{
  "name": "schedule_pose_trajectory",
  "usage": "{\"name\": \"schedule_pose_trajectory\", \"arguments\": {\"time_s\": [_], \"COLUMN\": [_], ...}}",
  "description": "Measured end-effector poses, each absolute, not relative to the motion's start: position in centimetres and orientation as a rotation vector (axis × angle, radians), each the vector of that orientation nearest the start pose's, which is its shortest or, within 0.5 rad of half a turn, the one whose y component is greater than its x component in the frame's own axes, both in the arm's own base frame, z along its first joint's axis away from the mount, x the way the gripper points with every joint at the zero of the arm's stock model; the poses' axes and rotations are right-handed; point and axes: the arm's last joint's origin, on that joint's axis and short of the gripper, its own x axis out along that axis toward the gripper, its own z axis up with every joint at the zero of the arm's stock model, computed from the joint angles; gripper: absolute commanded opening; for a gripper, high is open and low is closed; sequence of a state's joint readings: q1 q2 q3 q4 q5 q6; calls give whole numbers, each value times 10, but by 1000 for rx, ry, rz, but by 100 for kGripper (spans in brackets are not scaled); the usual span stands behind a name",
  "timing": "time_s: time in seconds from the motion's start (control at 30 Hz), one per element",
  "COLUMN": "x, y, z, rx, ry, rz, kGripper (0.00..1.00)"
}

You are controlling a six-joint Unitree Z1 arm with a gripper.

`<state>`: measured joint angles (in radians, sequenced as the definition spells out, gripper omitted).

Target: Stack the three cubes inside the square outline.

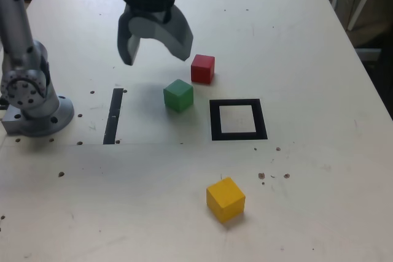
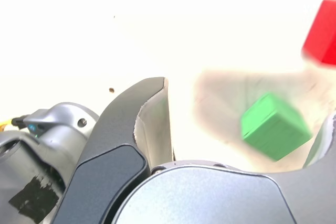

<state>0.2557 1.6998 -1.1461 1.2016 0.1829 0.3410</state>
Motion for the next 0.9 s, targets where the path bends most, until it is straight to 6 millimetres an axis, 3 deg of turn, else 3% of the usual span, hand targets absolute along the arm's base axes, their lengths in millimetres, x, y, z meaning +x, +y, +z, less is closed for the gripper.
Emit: {"name": "schedule_pose_trajectory", "arguments": {"time_s": [0.27,0.5,0.9], "x": [258,278,301], "y": [94,112,124], "z": [270,259,242], "rx": [197,184,198], "ry": [1788,1811,1836], "rz": [17,7,-35], "kGripper": [100,99,98]}}
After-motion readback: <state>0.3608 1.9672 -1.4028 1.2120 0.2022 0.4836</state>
